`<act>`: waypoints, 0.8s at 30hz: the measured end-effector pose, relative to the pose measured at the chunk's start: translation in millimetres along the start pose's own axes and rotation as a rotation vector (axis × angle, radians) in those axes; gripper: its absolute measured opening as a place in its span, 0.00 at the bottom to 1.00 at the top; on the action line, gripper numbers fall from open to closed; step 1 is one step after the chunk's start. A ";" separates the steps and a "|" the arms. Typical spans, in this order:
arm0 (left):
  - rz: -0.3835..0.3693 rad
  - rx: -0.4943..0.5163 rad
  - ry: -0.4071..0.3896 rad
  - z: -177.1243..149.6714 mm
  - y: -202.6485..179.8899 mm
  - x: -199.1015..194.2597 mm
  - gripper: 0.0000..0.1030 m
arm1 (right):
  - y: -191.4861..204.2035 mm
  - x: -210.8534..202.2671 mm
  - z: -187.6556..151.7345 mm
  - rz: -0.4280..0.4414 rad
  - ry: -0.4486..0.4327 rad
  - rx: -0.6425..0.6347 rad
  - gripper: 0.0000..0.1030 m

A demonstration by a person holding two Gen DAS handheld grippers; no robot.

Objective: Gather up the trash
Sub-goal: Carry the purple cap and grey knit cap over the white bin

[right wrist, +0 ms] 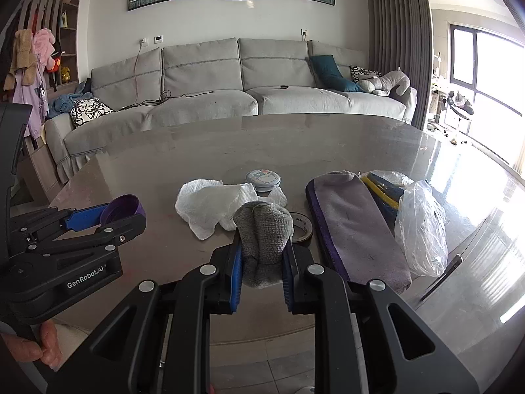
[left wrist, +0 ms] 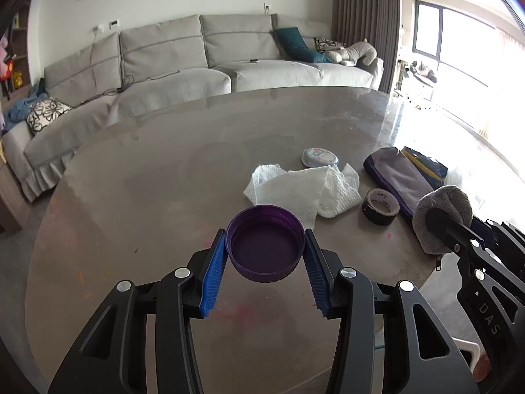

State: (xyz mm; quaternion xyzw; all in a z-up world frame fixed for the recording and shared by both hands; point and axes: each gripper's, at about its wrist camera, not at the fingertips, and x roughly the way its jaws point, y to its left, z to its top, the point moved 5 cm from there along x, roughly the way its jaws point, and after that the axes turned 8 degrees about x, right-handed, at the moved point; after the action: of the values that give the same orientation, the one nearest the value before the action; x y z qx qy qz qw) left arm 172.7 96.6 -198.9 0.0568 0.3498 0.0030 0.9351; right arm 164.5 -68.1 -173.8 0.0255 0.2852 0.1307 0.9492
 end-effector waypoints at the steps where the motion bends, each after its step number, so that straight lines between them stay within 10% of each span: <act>1: -0.004 0.002 -0.002 0.3 -1.4 -2.8 0.44 | -0.4 -5.5 1.8 0.000 -0.006 0.001 0.21; 24: -0.287 0.243 -0.037 -53.3 -154.5 -77.6 0.44 | -76.9 -156.5 -78.3 -0.240 -0.039 0.136 0.21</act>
State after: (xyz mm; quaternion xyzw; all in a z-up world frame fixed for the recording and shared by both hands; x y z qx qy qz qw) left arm 73.9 -54.9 -204.8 0.1191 0.3348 -0.1739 0.9184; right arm 13.9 -185.5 -165.1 0.0582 0.2759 -0.0038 0.9594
